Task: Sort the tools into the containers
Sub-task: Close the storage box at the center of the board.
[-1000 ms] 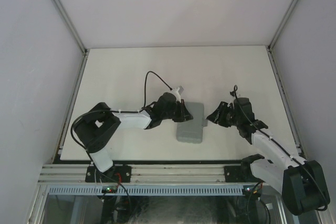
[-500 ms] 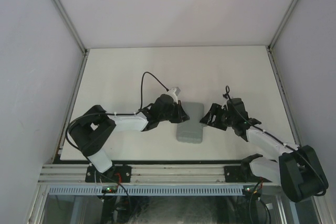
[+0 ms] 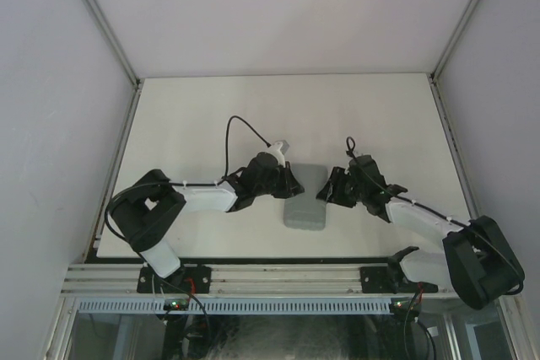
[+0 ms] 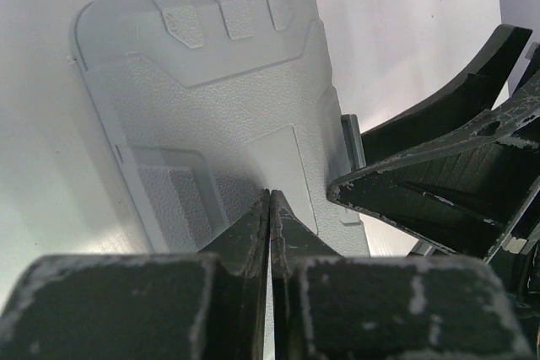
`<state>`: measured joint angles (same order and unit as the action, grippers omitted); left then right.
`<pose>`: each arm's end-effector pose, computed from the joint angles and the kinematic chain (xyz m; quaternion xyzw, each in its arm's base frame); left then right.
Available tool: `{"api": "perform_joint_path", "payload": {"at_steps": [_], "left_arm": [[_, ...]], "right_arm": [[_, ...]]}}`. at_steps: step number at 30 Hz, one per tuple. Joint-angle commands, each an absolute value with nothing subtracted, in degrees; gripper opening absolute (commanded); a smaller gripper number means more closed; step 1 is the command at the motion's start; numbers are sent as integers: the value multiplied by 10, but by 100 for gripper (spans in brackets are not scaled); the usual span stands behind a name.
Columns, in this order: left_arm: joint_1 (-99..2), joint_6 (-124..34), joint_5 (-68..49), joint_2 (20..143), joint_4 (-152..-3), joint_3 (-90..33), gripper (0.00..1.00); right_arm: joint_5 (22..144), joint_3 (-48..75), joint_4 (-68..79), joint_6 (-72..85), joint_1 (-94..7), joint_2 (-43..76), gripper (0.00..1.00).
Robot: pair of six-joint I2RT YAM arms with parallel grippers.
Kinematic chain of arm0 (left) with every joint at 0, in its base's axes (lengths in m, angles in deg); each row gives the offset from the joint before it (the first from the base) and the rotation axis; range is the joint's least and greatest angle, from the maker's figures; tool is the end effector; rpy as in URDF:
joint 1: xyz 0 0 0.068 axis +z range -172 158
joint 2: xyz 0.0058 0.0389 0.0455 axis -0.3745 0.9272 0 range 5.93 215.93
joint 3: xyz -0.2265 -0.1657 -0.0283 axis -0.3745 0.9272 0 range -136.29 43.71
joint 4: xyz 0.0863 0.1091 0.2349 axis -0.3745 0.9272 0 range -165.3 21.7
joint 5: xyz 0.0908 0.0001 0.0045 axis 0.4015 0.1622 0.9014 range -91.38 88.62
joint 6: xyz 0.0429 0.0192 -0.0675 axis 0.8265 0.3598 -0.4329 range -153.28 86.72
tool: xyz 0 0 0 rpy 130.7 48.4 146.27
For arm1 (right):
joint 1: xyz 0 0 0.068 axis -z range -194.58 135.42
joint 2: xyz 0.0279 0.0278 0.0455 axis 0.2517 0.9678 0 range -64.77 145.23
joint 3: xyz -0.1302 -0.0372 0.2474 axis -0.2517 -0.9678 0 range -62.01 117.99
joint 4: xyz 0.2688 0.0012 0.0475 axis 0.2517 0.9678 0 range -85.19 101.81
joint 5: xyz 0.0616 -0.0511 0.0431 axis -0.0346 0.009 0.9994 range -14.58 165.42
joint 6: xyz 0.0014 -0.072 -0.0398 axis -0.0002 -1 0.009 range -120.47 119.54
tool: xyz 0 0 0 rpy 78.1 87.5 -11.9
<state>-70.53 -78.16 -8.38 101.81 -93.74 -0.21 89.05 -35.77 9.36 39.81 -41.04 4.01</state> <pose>0.2416 -0.2865 0.1399 0.0570 0.8779 -0.3807 0.2847 0.2152 0.1260 0.1335 0.0680 0.9226 0.2920 0.2426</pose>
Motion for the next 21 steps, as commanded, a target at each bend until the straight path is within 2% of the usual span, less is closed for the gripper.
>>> {"api": "perform_joint_path", "payload": {"at_steps": [1, 8, 17, 21], "left_arm": [[-704, -741, -36, 1044, -793, 40, 4], [-705, -741, -36, 1042, -793, 41, 4], [-706, -741, -39, 1045, -795, 38, 3], [-706, -741, -38, 1044, -795, 38, 3]], "right_arm": [[833, -325, 107, 390, -429, 50, 43], [782, -298, 143, 377, -457, 62, 36], [735, -259, 187, 362, -494, 101, 35], [720, -245, 199, 358, -508, 118, 31]]}}
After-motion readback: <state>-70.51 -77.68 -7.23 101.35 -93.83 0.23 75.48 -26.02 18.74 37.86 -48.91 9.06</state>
